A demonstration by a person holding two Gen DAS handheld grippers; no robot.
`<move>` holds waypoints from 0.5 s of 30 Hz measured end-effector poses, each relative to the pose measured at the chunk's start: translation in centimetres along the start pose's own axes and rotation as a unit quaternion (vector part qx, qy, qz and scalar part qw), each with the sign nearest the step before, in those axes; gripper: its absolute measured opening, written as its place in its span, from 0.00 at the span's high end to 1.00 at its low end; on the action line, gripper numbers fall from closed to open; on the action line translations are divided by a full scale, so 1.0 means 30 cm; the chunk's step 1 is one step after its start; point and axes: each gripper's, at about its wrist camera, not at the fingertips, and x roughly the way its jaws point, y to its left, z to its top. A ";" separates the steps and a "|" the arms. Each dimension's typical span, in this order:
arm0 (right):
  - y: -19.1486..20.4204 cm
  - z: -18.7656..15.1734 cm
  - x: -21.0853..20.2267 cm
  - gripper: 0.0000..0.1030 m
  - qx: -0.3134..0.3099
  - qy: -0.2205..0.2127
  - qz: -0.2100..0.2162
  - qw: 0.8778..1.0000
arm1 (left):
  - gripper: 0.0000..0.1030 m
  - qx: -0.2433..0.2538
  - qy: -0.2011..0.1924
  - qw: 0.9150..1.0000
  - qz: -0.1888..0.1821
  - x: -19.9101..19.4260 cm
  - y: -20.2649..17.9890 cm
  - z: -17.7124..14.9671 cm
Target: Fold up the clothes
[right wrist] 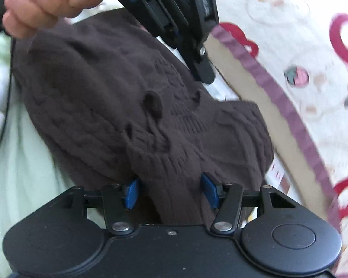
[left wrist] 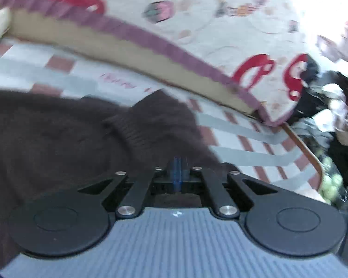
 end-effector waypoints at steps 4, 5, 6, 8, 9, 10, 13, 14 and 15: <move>-0.170 0.001 -0.008 0.77 0.150 -0.029 0.054 0.987 | 0.97 -0.051 0.010 0.998 0.030 0.001 0.079 -0.045; -0.229 -0.004 -0.011 0.78 0.203 -0.036 0.070 0.976 | 0.97 -0.058 0.008 0.998 0.031 -0.002 0.093 -0.053; -0.305 -0.031 -0.008 0.79 0.272 -0.048 0.077 0.958 | 0.95 -0.065 0.007 0.998 0.026 -0.005 0.104 -0.059; -0.390 -0.077 0.000 0.77 0.334 -0.052 0.050 0.940 | 0.89 -0.079 0.004 0.997 0.016 -0.011 0.127 -0.072; -0.417 -0.095 0.006 0.76 0.346 -0.051 0.037 0.936 | 0.84 -0.091 0.006 0.996 0.005 -0.009 0.142 -0.076; -0.425 -0.108 0.013 0.75 0.344 -0.050 0.043 0.937 | 0.79 -0.102 0.008 0.995 -0.006 -0.006 0.156 -0.080; -0.390 -0.115 0.024 0.69 0.314 -0.054 0.081 0.944 | 0.69 -0.137 0.017 0.990 -0.038 0.020 0.176 -0.083; -0.365 -0.111 0.032 0.65 0.291 -0.050 0.080 0.952 | 0.66 -0.154 0.021 0.986 -0.052 0.029 0.185 -0.085; -0.339 -0.104 0.047 0.64 0.267 -0.041 0.071 0.960 | 0.58 -0.174 0.023 0.982 -0.066 0.035 0.194 -0.089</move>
